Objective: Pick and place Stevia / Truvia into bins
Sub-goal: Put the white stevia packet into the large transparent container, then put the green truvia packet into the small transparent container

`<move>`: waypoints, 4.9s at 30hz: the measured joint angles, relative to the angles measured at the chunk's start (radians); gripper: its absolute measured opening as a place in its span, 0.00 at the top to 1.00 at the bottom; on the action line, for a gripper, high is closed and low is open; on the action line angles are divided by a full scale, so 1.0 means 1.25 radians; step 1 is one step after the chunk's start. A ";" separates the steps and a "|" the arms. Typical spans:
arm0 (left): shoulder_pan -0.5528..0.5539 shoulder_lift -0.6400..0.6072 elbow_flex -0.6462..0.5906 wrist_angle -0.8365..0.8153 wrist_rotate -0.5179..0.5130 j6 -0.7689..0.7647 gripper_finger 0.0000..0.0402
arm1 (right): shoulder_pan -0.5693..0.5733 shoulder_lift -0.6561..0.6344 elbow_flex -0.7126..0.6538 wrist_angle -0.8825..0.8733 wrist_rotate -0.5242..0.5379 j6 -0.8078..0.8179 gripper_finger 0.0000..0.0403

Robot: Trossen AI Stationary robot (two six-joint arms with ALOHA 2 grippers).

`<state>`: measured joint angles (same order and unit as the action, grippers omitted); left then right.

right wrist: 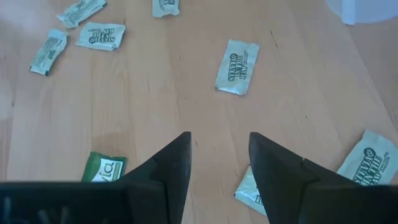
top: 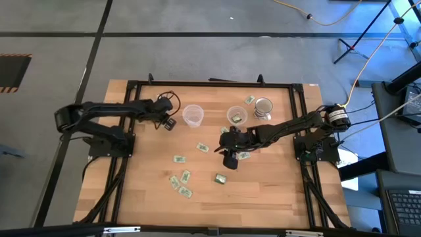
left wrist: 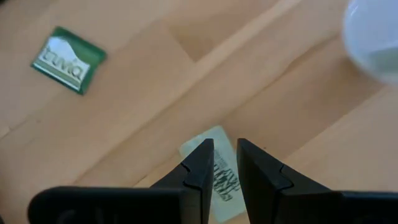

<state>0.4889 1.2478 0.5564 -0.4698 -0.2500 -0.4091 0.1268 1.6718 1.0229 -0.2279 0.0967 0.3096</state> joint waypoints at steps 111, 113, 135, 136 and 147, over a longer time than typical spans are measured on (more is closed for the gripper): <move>-0.109 -0.144 0.000 0.366 -0.197 0.300 0.85 | 0.006 0.000 0.000 -0.002 0.000 0.003 0.60; -0.064 -0.179 0.000 0.297 -0.191 0.254 0.85 | 0.006 0.000 0.000 -0.001 0.000 0.002 0.60; 0.312 0.044 0.065 0.126 0.056 0.110 0.92 | 0.005 0.001 0.000 0.037 0.000 -0.005 0.60; 0.317 0.068 0.082 0.109 0.055 0.114 0.92 | 0.005 0.001 0.000 0.037 0.000 -0.005 0.60; 0.384 0.259 0.250 -0.054 0.051 0.115 0.91 | 0.003 0.001 0.000 0.036 0.000 -0.004 0.60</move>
<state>0.9686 1.5719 0.8689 -0.5377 -0.1868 -0.2649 0.1307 1.6726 1.0225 -0.1833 0.0967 0.3042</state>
